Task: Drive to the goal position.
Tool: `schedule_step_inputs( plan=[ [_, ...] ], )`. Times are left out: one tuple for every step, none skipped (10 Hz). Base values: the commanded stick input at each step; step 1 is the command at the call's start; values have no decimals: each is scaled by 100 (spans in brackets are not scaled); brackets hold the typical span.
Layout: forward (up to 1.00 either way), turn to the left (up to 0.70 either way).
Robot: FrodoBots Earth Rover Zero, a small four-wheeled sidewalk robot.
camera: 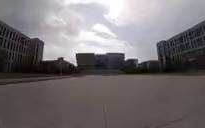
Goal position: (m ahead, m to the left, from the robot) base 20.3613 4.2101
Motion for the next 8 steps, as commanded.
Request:
schedule_step_inputs(
  plan=[
    [70, 0],
    [70, 0],
    [70, 0],
    [70, 0],
    [70, 0],
    [70, 0],
    [70, 0],
    [70, 0]
  ],
)
